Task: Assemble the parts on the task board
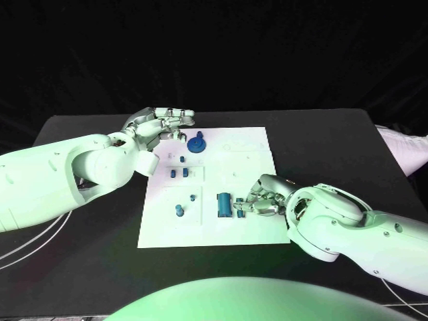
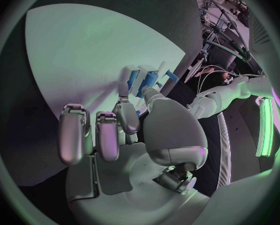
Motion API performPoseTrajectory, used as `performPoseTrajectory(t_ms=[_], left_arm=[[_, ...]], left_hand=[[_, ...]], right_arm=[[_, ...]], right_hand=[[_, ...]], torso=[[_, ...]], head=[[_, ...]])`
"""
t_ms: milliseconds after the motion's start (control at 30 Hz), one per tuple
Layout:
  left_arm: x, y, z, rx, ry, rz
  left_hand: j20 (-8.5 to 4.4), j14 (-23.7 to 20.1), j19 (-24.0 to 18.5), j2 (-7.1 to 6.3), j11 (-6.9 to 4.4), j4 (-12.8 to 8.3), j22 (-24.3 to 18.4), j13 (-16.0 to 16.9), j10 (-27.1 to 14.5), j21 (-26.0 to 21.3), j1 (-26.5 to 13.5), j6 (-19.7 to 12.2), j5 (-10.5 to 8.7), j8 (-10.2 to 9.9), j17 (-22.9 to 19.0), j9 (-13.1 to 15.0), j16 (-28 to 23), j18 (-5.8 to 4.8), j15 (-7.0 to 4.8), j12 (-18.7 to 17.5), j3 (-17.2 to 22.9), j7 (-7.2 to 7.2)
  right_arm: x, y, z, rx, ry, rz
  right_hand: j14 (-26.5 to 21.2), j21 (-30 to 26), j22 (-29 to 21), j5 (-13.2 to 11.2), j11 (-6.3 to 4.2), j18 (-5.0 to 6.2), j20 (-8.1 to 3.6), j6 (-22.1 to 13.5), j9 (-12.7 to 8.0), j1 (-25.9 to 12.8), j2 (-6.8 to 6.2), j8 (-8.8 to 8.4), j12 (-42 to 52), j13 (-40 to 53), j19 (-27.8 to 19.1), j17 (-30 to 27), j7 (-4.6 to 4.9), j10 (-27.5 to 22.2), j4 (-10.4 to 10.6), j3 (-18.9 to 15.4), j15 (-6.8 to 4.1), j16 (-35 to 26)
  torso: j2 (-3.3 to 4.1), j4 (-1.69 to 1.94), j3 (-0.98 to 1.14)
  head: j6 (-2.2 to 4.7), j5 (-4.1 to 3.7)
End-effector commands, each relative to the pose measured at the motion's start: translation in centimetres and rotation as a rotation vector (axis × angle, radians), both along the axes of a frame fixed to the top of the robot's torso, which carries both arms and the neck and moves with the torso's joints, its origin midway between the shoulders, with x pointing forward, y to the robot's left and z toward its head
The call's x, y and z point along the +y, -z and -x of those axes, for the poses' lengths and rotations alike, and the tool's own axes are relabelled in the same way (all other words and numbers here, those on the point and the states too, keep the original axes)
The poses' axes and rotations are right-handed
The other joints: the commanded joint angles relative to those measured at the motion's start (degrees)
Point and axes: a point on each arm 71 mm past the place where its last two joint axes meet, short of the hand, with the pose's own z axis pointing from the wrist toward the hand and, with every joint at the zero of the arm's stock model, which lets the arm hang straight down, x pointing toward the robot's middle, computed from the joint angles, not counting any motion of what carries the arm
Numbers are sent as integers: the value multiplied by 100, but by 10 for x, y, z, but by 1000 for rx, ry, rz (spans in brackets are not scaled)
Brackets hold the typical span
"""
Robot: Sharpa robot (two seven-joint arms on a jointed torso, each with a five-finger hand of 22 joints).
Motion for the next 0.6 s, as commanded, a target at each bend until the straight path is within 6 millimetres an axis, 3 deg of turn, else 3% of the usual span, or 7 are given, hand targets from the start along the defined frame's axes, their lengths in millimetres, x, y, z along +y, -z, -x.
performPoseTrajectory(t_ms=[33, 267, 333, 433, 600], left_arm=[[-2, -1, 1, -8, 21, 8], [-2, -1, 1, -8, 21, 7], [-3, -1, 1, -9, 22, 8], [-3, -1, 1, -10, 23, 9], [-3, -1, 0, -13, 20, 10]], left_hand=[[45, -40, 13, 66, 3, 3, -5, 8, -47, -19, -3, -41, 13, 32, -5, -8, -14, 17, 4, 18, -25, 8], [45, -40, 13, 66, 3, 3, -5, 8, -47, -19, -3, -41, 13, 32, -5, -8, -14, 17, 4, 18, -25, 8], [45, -40, 13, 66, 3, 3, -5, 8, -47, -19, -3, -41, 13, 32, -5, -8, -14, 17, 4, 18, -25, 8], [45, -40, 13, 66, 3, 3, -5, 8, -47, -19, -3, -41, 13, 32, -5, -8, -14, 17, 4, 18, -25, 8], [45, -40, 13, 66, 3, 3, -5, 8, -47, -19, -3, -41, 13, 32, -5, -8, -14, 17, 4, 18, -25, 8]], right_arm=[[0, -1, 1, -15, -13, 7], [-1, -1, 1, -27, -31, 19], [-2, -1, 0, -36, -33, 27], [-3, -1, -1, -56, -19, 19], [-9, -4, -3, -72, 24, -82]], right_hand=[[548, 19, 7, -68, -18, -44, -55, -51, 19, 155, 63, 33, 36, 104, 106, 1176, 8, 28, -40, -64, -42, 22], [543, -4, -11, -920, -20, -39, -56, -97, 91, 878, 66, 53, 30, 120, 92, 1159, 9, 13, -495, -140, -46, 7], [544, -4, -9, -1067, -23, -39, -55, -105, 103, 1038, 72, 56, 31, 125, 91, 1162, 5, 11, -603, -132, -45, 9], [544, -4, -7, -1084, -23, -40, -55, -109, 108, 1107, 107, 55, 21, 121, 91, 1162, 6, 7, -643, -123, -45, 8], [531, -78, -103, -789, 30, -22, -32, -229, 87, 910, 125, -22, -284, -43, 55, 1108, 72, -105, -492, -249, -5, -36]], torso=[[2, -3, 2], [0, -2, -3], [-3, -4, -4], [-7, -3, -6], [-32, -8, -4]], head=[[4, -5], [11, -15], [8, -9], [15, -20], [62, -20]])
